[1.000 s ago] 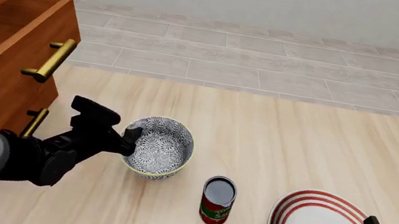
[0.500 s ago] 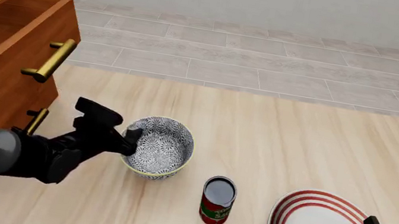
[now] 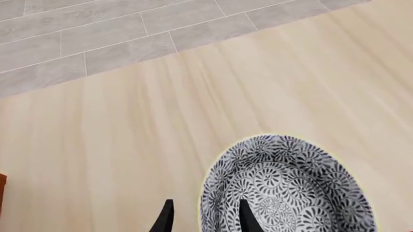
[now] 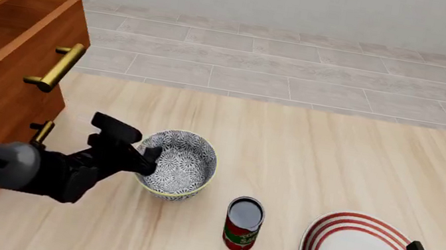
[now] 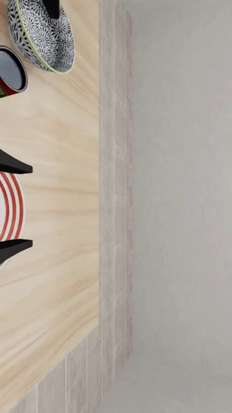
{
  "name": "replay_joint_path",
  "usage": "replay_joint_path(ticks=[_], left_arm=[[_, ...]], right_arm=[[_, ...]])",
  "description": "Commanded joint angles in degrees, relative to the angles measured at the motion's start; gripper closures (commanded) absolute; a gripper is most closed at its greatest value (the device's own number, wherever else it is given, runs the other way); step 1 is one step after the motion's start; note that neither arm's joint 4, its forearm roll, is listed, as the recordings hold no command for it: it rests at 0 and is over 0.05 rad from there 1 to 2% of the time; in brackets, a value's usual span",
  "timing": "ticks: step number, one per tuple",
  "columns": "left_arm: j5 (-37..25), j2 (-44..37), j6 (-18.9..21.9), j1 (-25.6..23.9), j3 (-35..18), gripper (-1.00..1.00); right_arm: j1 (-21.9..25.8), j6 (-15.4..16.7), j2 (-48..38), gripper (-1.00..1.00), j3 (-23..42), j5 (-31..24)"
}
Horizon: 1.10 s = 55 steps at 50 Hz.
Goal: Put the bowl on top of the cabinet.
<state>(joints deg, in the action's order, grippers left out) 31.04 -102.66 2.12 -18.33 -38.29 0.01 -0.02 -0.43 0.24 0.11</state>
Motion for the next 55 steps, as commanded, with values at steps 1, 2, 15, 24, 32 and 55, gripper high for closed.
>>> replay_joint_path(ticks=[1, 2, 15, 24, 32, 55], left_arm=[[0.5, -2.5, -0.1, -0.1, -1.1, -1.00], [0.4, -2.7, -0.2, 0.2, -1.3, -1.00], [1.8, -3.5, -0.3, 0.4, -1.0, 1.00], [1.6, -0.9, -2.0, -0.8, 0.6, 1.00], [1.9, 0.7, -2.5, -1.6, 2.0, 1.00], [-2.8, 17.0, -3.4, -1.6, 5.7, 1.00]], right_arm=[[0.0, 0.0, 0.0, -1.00, 0.0, 0.0], [0.0, 0.0, 0.0, -1.00, 0.0, 0.0], [0.0, 0.0, 0.0, -1.00, 0.0, 0.0], [0.0, 0.0, 0.0, -1.00, 0.0, 0.0], [0.0, 0.0, 0.0, -1.00, 0.0, 0.0], [0.0, 0.0, 0.0, -1.00, 0.0, 0.0]])
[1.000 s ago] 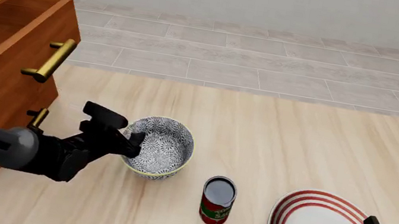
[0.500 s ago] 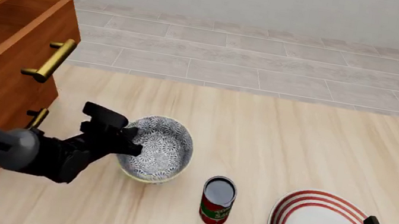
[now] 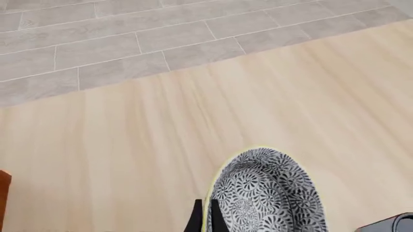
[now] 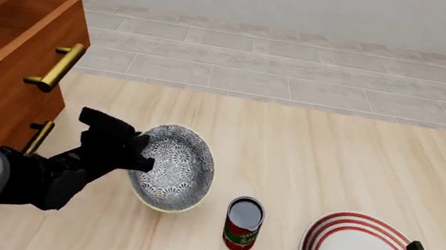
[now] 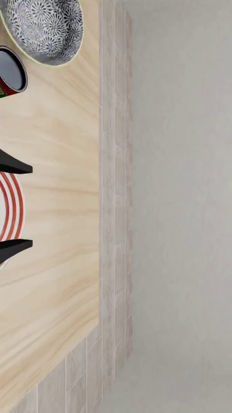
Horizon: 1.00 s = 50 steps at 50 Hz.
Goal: Put the bowl on top of the cabinet.
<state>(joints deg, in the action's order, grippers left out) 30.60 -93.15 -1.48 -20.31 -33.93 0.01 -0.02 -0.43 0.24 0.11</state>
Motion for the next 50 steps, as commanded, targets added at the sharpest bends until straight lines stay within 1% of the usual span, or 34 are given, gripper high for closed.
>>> replay_joint_path(ticks=[1, 5, 11, 16, 17, 18, 19, 20, 21, 25, 27, 28, 29, 32, 34, 35, 38, 41, 47, 48, 50], left_arm=[[-2.6, 8.4, 0.2, 0.7, 1.4, 1.00], [-4.2, 12.2, 0.0, 1.2, 1.7, 1.00], [-5.8, 17.3, 0.1, 0.6, 2.9, 1.00], [-8.6, 22.4, -0.1, 0.6, 2.9, 1.00], [-8.6, 22.5, -0.1, 0.6, 2.9, 1.00], [-9.8, 24.8, -0.2, 0.4, 3.0, 1.00], [-9.9, 24.8, -0.2, 0.4, 3.0, 1.00], [-11.4, 27.1, -0.4, 0.1, 2.9, 1.00], [-11.5, 27.1, -0.4, 0.1, 2.9, 1.00], [-14.6, 31.9, -0.2, -1.5, 3.7, 1.00], [-14.9, 32.4, 0.0, -1.8, 3.9, 1.00], [-16.3, 33.6, -0.6, -2.7, 4.2, 1.00], [-16.6, 34.6, -0.2, -2.9, 4.7, 1.00], [-18.5, 37.2, -0.5, -4.4, 5.0, 1.00], [-19.9, 38.8, -0.7, -4.2, 4.8, 1.00], [-20.9, 40.5, -0.9, -5.2, 4.7, 1.00], [-24.1, 44.8, -0.9, -5.5, 4.1, 1.00], [-25.4, 46.2, -1.0, -5.8, 3.7, 1.00], [-30.4, 51.8, -1.8, -6.3, 1.6, 1.00], [-31.3, 54.1, -1.2, -5.9, 1.2, 1.00], [-32.5, 55.3, -1.7, -5.4, 0.2, 1.00]], right_arm=[[0.0, 0.0, 0.0, -1.00, 0.0, 0.0], [0.0, 0.0, 0.0, -1.00, 0.0, 0.0], [0.0, 0.0, 0.0, -1.00, 0.0, 0.0], [0.0, 0.0, 0.0, -1.00, 0.0, 0.0], [0.0, 0.0, 0.0, -1.00, 0.0, 0.0], [0.0, 0.0, 0.0, -1.00, 0.0, 0.0], [0.0, 0.0, 0.0, -1.00, 0.0, 0.0], [0.0, 0.0, 0.0, -1.00, 0.0, 0.0], [0.0, 0.0, 0.0, -1.00, 0.0, 0.0], [0.0, 0.0, 0.0, -1.00, 0.0, 0.0], [0.0, 0.0, 0.0, -1.00, 0.0, 0.0], [0.0, 0.0, 0.0, -1.00, 0.0, 0.0], [0.0, 0.0, 0.0, -1.00, 0.0, 0.0], [0.0, 0.0, 0.0, -1.00, 0.0, 0.0], [0.0, 0.0, 0.0, -1.00, 0.0, 0.0], [0.0, 0.0, 0.0, -1.00, 0.0, 0.0], [0.0, 0.0, 0.0, -1.00, 0.0, 0.0], [0.0, 0.0, 0.0, -1.00, 0.0, 0.0], [0.0, 0.0, 0.0, -1.00, 0.0, 0.0], [0.0, 0.0, 0.0, -1.00, 0.0, 0.0], [0.0, 0.0, 0.0, -1.00, 0.0, 0.0]])
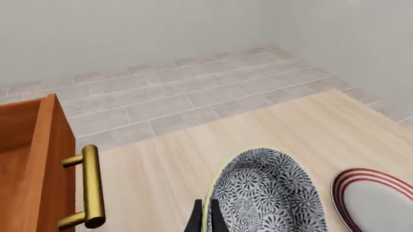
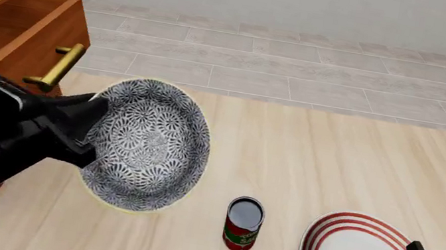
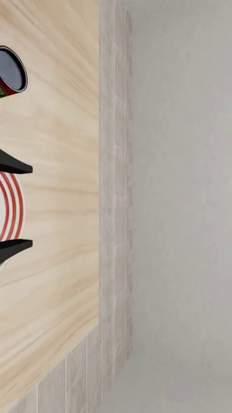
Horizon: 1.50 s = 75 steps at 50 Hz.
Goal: Put the bowl on top of the cabinet.
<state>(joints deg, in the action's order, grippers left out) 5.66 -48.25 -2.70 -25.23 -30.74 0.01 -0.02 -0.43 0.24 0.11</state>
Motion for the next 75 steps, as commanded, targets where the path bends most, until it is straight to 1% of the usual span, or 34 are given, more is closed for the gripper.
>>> replay_joint_path(ticks=[1, 10, 11, 14, 16, 17, 26, 27, 30, 34, 36, 37, 38, 39, 41, 45, 48, 50, 51, 52, 55, 56, 57, 61, 62, 63, 66, 67, 69, 70, 71, 72, 74, 75], left_arm=[[-7.6, 10.4, -0.5, -0.5, -3.0, 1.00], [-13.2, 15.6, -0.2, -0.1, -6.8, 1.00], [-15.2, 16.4, -1.3, 0.4, -8.5, 1.00], [-16.4, 17.9, -1.7, 0.6, -9.6, 1.00], [-18.2, 20.6, -1.4, 1.5, -11.9, 1.00], [-19.1, 20.7, -2.3, 2.1, -12.9, 1.00], [-21.5, 22.9, -3.6, 4.7, -17.2, 1.00], [-21.8, 22.6, -5.1, 6.0, -17.6, 1.00], [-21.2, 23.1, -5.8, 7.9, -18.3, 1.00], [-18.6, 22.8, -9.2, 15.1, -18.5, 1.00], [-18.3, 22.7, -9.4, 15.9, -18.5, 1.00], [-18.1, 21.7, -9.8, 19.0, -19.0, 1.00], [-17.4, 22.3, -11.2, 18.5, -18.6, 1.00], [-17.4, 21.8, -11.8, 19.9, -19.3, 1.00], [-16.7, 22.2, -12.3, 21.8, -19.8, 1.00], [-17.1, 22.1, -13.6, 23.1, -21.6, 1.00], [-16.7, 22.4, -14.9, 26.1, -22.9, 1.00], [-17.0, 21.8, -16.1, 26.7, -24.0, 1.00], [-16.5, 21.9, -17.1, 28.5, -24.2, 1.00], [-17.0, 21.6, -17.0, 27.8, -24.9, 1.00], [-17.1, 21.3, -18.1, 29.4, -25.8, 1.00], [-17.1, 21.3, -18.1, 29.4, -25.8, 1.00], [-16.9, 21.2, -19.3, 31.0, -25.9, 1.00], [-16.1, 21.2, -21.3, 34.3, -26.2, 1.00], [-16.0, 20.7, -22.4, 37.0, -26.2, 1.00], [-15.5, 20.1, -24.1, 38.1, -25.9, 1.00], [-15.0, 19.5, -24.2, 41.8, -26.1, 1.00], [-14.9, 19.8, -24.3, 40.9, -26.0, 1.00], [-14.0, 20.7, -25.1, 41.7, -25.3, 1.00], [-13.3, 21.1, -25.4, 43.2, -25.0, 1.00], [-13.3, 20.9, -25.6, 42.9, -25.0, 1.00], [-12.8, 21.0, -26.6, 44.4, -24.8, 1.00], [-12.7, 21.1, -26.9, 45.6, -24.8, 1.00], [-13.0, 21.1, -26.5, 44.8, -25.2, 1.00]], right_arm=[[0.0, 0.0, 0.0, -1.00, 0.0, 0.0], [0.0, 0.0, 0.0, -1.00, 0.0, 0.0], [0.0, 0.0, 0.0, -1.00, 0.0, 0.0], [0.0, 0.0, 0.0, -1.00, 0.0, 0.0], [0.0, 0.0, 0.0, -1.00, 0.0, 0.0], [0.0, 0.0, 0.0, -1.00, 0.0, 0.0], [0.0, 0.0, 0.0, -1.00, 0.0, 0.0], [0.0, 0.0, 0.0, -1.00, 0.0, 0.0], [0.0, 0.0, 0.0, -1.00, 0.0, 0.0], [0.0, 0.0, 0.0, -1.00, 0.0, 0.0], [0.0, 0.0, 0.0, -1.00, 0.0, 0.0], [0.0, 0.0, 0.0, -1.00, 0.0, 0.0], [0.0, 0.0, 0.0, -1.00, 0.0, 0.0], [0.0, 0.0, 0.0, -1.00, 0.0, 0.0], [0.0, 0.0, 0.0, -1.00, 0.0, 0.0], [0.0, 0.0, 0.0, -1.00, 0.0, 0.0], [0.0, 0.0, 0.0, -1.00, 0.0, 0.0], [0.0, 0.0, 0.0, -1.00, 0.0, 0.0], [0.0, 0.0, 0.0, -1.00, 0.0, 0.0], [0.0, 0.0, 0.0, -1.00, 0.0, 0.0], [0.0, 0.0, 0.0, -1.00, 0.0, 0.0], [0.0, 0.0, 0.0, -1.00, 0.0, 0.0], [0.0, 0.0, 0.0, -1.00, 0.0, 0.0], [0.0, 0.0, 0.0, -1.00, 0.0, 0.0], [0.0, 0.0, 0.0, -1.00, 0.0, 0.0], [0.0, 0.0, 0.0, -1.00, 0.0, 0.0], [0.0, 0.0, 0.0, -1.00, 0.0, 0.0], [0.0, 0.0, 0.0, -1.00, 0.0, 0.0], [0.0, 0.0, 0.0, -1.00, 0.0, 0.0], [0.0, 0.0, 0.0, -1.00, 0.0, 0.0], [0.0, 0.0, 0.0, -1.00, 0.0, 0.0], [0.0, 0.0, 0.0, -1.00, 0.0, 0.0], [0.0, 0.0, 0.0, -1.00, 0.0, 0.0], [0.0, 0.0, 0.0, -1.00, 0.0, 0.0]])
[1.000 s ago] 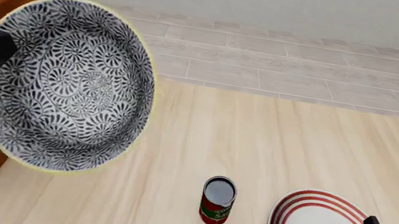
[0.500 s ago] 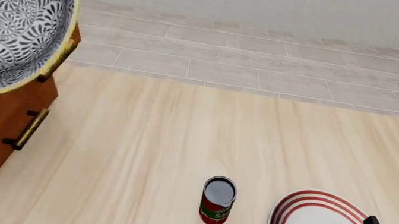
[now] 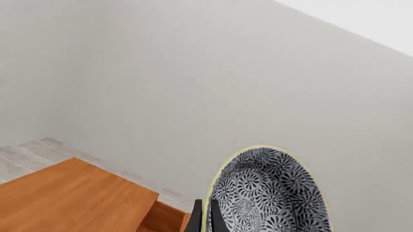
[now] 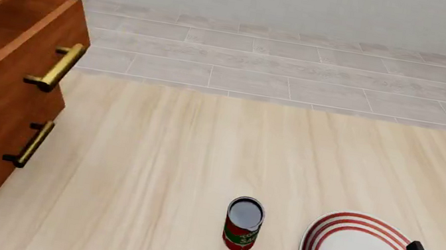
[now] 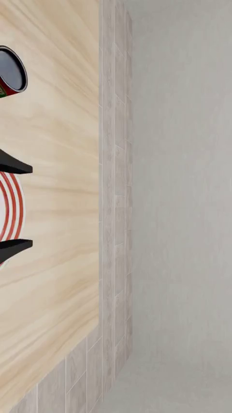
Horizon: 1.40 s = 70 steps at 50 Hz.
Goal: Put the bowl on top of the cabinet.
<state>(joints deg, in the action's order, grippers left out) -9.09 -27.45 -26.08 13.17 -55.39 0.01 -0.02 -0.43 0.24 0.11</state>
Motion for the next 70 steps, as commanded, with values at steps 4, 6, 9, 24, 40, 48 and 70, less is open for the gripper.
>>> replay_joint_path(ticks=[4, 6, 9, 24, 40, 48, 70], left_arm=[[1.7, 0.3, -4.0, 9.5, 0.0, 1.00], [1.6, 0.5, -3.9, 9.8, 0.1, 1.00], [1.0, -1.1, -5.4, 14.0, 0.4, 1.00], [0.5, -5.8, -9.8, 18.1, -0.7, 1.00], [0.3, -12.0, -13.7, 21.2, -3.4, 1.00], [-1.5, -14.2, -11.9, 19.6, -4.6, 1.00], [-4.8, -18.0, -9.0, 25.5, -9.0, 1.00]], right_arm=[[0.0, 0.0, 0.0, -1.00, 0.0, 0.0], [0.0, 0.0, 0.0, -1.00, 0.0, 0.0], [0.0, 0.0, 0.0, -1.00, 0.0, 0.0], [0.0, 0.0, 0.0, -1.00, 0.0, 0.0], [0.0, 0.0, 0.0, -1.00, 0.0, 0.0], [0.0, 0.0, 0.0, -1.00, 0.0, 0.0], [0.0, 0.0, 0.0, -1.00, 0.0, 0.0]])
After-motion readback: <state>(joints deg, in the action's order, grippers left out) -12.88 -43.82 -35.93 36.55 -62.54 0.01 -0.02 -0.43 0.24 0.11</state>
